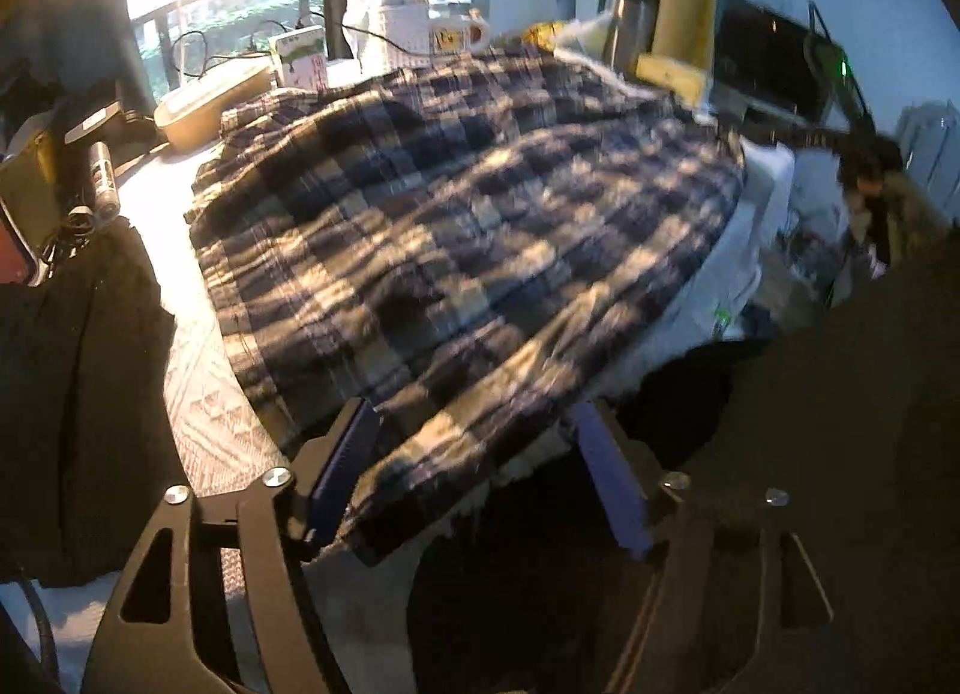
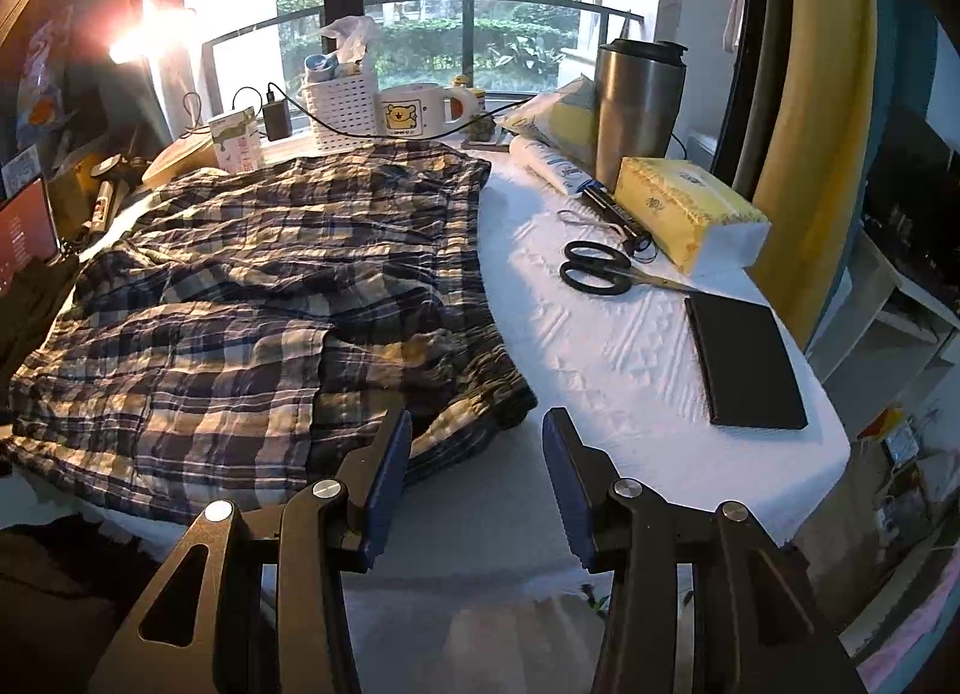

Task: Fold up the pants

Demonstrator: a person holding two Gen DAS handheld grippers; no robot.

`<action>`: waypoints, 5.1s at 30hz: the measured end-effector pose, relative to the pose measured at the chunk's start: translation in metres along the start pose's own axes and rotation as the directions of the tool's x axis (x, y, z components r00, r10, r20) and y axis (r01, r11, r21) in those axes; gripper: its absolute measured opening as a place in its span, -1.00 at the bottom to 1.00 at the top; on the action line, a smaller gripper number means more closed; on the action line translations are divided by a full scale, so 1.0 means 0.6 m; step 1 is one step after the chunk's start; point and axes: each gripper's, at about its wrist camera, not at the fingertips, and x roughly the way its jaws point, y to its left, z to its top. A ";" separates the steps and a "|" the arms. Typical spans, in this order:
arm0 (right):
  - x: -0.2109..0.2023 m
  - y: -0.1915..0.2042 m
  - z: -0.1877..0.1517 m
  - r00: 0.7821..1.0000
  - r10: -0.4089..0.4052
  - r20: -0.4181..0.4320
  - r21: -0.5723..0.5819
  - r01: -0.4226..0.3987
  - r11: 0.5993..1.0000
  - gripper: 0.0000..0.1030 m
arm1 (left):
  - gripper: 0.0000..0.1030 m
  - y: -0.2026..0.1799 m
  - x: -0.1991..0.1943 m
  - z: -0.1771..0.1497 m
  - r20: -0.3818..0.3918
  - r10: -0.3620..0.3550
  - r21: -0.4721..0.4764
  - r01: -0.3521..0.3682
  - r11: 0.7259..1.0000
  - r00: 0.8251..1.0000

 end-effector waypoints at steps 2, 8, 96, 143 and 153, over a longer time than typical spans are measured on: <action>0.001 0.001 0.000 1.000 -0.002 -0.001 0.000 0.002 1.000 -0.07 | 0.44 -0.006 0.016 -0.005 -0.031 0.049 0.032 -0.048 0.998 0.998; 0.003 -0.004 0.000 1.000 -0.010 -0.004 0.000 0.010 1.000 -0.07 | 0.42 -0.013 0.029 -0.014 -0.028 0.113 0.091 -0.110 0.990 0.993; 0.112 0.042 0.331 0.943 -0.075 0.325 -0.181 0.140 0.973 -0.71 | -0.97 0.248 -0.012 0.405 0.376 0.260 -0.094 -0.243 0.966 0.889; 0.313 0.044 0.361 0.995 -0.064 0.076 -0.101 0.072 0.992 0.46 | 0.34 0.359 0.146 0.254 0.005 0.188 -0.426 -0.168 0.889 0.982; 0.251 -0.020 0.255 1.000 -0.002 0.017 0.113 0.000 0.994 0.46 | 0.37 0.338 0.151 0.218 -0.033 0.141 -0.450 -0.141 0.882 0.989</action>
